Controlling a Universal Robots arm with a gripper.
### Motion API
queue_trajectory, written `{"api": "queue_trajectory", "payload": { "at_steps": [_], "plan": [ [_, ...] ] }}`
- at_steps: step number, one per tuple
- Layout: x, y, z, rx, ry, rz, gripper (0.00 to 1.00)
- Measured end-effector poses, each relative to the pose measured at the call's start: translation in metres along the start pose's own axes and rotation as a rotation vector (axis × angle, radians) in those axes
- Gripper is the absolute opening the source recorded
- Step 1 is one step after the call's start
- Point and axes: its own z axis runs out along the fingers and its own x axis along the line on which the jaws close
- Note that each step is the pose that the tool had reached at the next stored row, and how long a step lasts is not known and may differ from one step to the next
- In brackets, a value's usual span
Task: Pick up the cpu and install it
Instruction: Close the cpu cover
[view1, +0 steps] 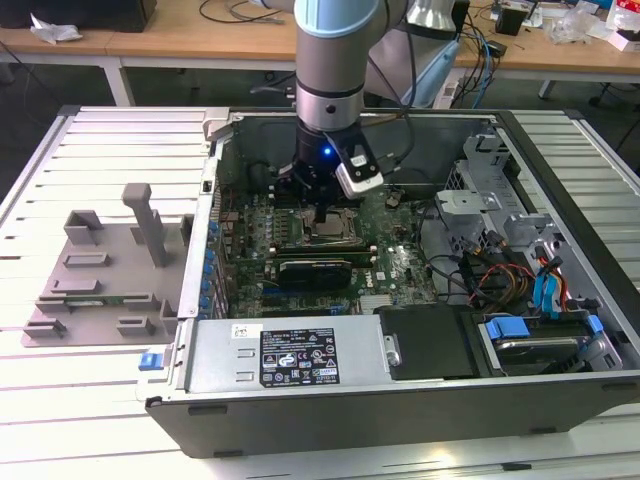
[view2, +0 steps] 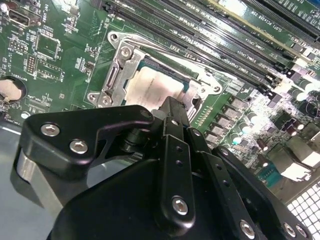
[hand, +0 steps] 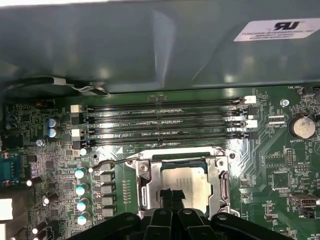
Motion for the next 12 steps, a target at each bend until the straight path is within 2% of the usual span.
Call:
{"api": "queue_trajectory", "payload": {
  "at_steps": [4, 12],
  "plan": [
    [0.0059, -0.0003, 0.0012, -0.0003, 0.0001, -0.013, 0.11],
    [0.0161, -0.0011, 0.0119, -0.001, 0.0011, -0.08, 0.11]
  ]
}}
